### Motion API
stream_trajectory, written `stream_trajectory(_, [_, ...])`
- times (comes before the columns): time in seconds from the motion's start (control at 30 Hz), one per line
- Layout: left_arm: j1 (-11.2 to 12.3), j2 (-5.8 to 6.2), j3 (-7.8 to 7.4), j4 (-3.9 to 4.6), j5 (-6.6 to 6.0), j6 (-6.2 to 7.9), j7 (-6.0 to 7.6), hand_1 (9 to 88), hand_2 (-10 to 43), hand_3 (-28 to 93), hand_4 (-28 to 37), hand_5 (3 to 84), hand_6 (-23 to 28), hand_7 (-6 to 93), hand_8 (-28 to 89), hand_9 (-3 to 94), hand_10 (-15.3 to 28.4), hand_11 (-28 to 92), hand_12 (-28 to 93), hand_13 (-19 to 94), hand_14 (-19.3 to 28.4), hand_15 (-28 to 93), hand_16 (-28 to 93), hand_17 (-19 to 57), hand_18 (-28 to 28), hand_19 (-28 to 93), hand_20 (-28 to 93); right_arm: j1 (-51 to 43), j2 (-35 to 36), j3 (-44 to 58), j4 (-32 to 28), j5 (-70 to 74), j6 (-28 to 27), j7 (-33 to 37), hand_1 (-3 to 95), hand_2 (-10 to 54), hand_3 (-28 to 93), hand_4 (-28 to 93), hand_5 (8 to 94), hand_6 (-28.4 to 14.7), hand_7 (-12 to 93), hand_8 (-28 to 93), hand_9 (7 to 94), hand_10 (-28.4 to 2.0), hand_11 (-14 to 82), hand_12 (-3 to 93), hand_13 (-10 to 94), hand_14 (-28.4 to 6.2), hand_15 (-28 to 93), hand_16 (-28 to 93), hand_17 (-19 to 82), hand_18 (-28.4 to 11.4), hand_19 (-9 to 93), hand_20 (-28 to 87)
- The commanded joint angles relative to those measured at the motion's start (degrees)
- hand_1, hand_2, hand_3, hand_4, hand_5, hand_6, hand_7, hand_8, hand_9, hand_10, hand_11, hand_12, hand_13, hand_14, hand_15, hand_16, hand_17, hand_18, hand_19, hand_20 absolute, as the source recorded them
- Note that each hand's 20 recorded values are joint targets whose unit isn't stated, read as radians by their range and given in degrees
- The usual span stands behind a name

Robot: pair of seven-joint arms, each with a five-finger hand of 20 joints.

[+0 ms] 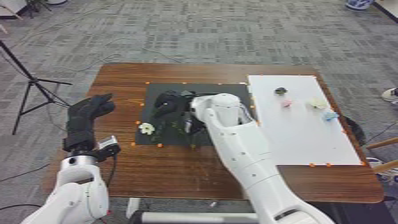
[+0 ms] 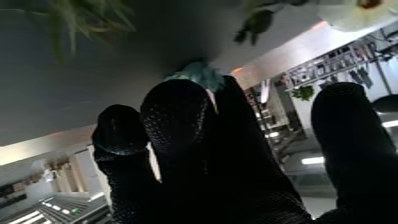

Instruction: Arrange flowers

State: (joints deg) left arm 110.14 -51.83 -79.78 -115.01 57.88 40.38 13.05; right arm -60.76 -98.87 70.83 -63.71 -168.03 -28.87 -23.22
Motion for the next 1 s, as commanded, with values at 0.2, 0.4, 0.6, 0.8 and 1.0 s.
stream_trajectory(0.2, [-0.5, 0.08, 0.35, -0.64, -0.12, 1.06, -0.16, 27.8, 13.3, 69, -26.1, 58.2, 2.4, 18.6, -7, 58.2, 14.4, 26, 17, 47, 19.1, 33, -3, 9.7, 12.1, 11, 19, 1.4, 2.5, -3.8, -4.8, -18.7, 0.1, 1.6, 19.2, 12.3, 67, -17, 45.0, -8.9, 10, -9, 38.7, -13.1, 6.4, 8.7, 68, -14.7, 78, 24, 35, -28.4, 91, 60])
stream_trajectory(0.4, [-0.6, 0.17, 0.41, -0.64, -0.21, 1.12, -0.10, 27.9, 13.0, 69, -26.0, 57.9, 2.9, 18.0, -7, 57.2, 14.6, 27, 16, 45, 19.3, 34, -3, 9.6, 12.2, 11, 19, 2.7, 2.7, -6.0, -8.1, -10.3, 2.2, 4.4, 18.9, 10.6, 66, -16, 44.0, -8.2, 10, -9, 38.6, -12.9, 6.1, 8.8, 68, -14.9, 78, 24, 35, -28.4, 91, 60])
stream_trajectory(0.6, [-0.9, 1.56, 1.40, -0.64, -1.80, 2.22, 0.86, 27.2, 12.3, 70, -26.7, 56.2, 3.4, 17.7, -7, 54.0, 14.6, 27, 15, 41, 17.7, 27, -5, 9.4, 11.8, 9, 18, 3.9, 3.7, -7.5, -10.8, -4.4, 2.0, 7.0, 18.8, 9.9, 65, -16, 40.8, -5.4, 10, -9, 37.6, -12.9, 5.2, 8.7, 68, -15.2, 79, 25, 35, -28.4, 91, 61])
stream_trajectory(0.8, [-1.4, 3.16, 2.58, -0.64, -3.70, 3.45, 2.04, 25.3, 13.3, 69, -28.1, 54.9, 3.8, 17.2, -7, 52.0, 14.8, 26, 14, 39, 16.3, 21, -4, 9.9, 9.5, 6, 17, 1.7, 11.9, -11.3, -19.7, 15.4, 4.8, 14.6, 18.3, 8.8, 65, -15, 39.7, -4.5, 11, -9, 37.1, -13.3, 4.9, 9.9, 66, -15.7, 78, 24, 34, -28.4, 89, 60])
stream_trajectory(1.0, [-1.8, 4.46, 3.58, -0.64, -5.31, 4.44, 3.07, 23.9, 14.5, 69, -28.2, 54.6, 3.5, 17.6, -8, 51.8, 14.6, 26, 13, 40, 17.0, 21, -3, 9.9, 9.3, 5, 17, -8.5, 25.6, -9.9, -37.8, 37.8, 13.3, 22.2, 20.9, 5.7, 67, -15, 44.7, -4.4, 13, -9, 45.6, -15.2, 8.7, 13.9, 63, -15.9, 66, 22, 31, -26.7, 80, 54])
